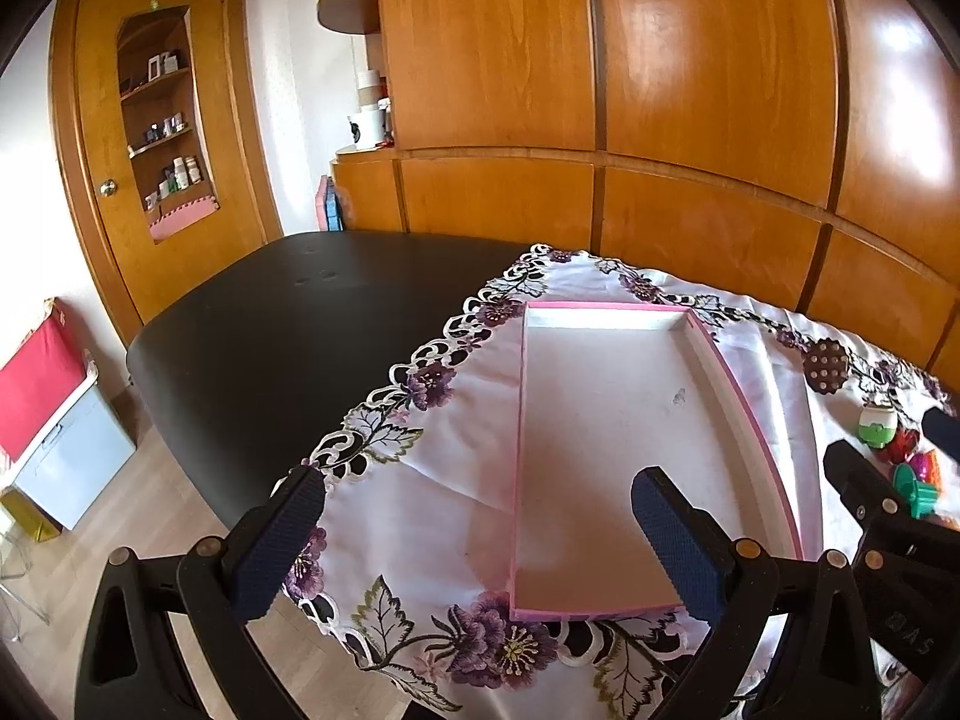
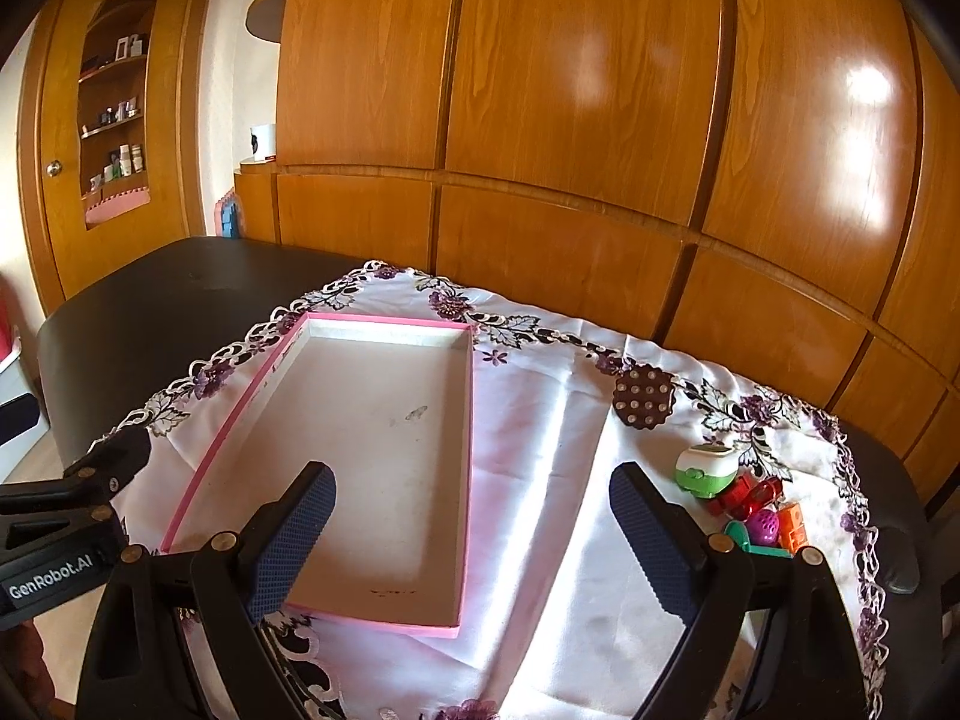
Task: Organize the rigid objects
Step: 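Move both tools toward the pile of toys beside the tray, then grasp the brown spiky roller with the left gripper while the right tool approaches the toys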
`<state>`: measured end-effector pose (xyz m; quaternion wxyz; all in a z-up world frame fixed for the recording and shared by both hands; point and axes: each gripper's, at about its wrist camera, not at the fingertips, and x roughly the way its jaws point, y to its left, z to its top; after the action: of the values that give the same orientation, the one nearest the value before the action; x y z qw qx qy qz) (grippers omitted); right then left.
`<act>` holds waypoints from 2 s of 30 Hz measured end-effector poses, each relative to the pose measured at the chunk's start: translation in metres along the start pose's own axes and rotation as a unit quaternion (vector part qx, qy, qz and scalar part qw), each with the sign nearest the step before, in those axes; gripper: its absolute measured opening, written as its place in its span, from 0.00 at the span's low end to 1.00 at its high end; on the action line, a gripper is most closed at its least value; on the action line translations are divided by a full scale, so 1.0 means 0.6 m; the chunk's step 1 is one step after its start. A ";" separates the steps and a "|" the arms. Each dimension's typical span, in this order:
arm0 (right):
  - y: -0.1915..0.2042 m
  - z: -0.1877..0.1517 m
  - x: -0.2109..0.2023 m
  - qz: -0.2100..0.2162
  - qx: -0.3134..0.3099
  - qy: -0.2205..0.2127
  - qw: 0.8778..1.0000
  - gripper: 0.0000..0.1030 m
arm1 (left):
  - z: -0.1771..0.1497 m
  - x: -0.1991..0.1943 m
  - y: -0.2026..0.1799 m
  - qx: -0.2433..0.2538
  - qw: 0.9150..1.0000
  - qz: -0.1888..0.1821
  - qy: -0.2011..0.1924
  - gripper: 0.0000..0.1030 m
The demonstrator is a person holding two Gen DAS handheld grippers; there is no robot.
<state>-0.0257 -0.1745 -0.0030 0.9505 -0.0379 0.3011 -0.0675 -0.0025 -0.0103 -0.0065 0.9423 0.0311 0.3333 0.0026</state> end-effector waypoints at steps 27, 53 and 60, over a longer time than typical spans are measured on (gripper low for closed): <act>-0.241 0.022 -0.010 -0.087 0.048 -0.003 0.995 0.91 | 0.009 -0.009 -0.072 0.080 0.994 -0.073 -0.011 1.00; -0.572 -0.078 0.021 -0.088 0.351 0.038 0.931 0.91 | 0.065 0.056 -0.342 0.179 0.947 -0.254 0.081 1.00; -0.554 -0.069 0.032 -0.066 0.325 0.046 0.942 0.91 | 0.109 0.144 -0.420 0.167 0.946 -0.246 0.126 1.00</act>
<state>-0.0690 -0.5070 -0.0101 0.8895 0.2565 0.3035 -0.2255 0.1014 -0.2634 -0.0252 0.8452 0.1048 0.4425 -0.2807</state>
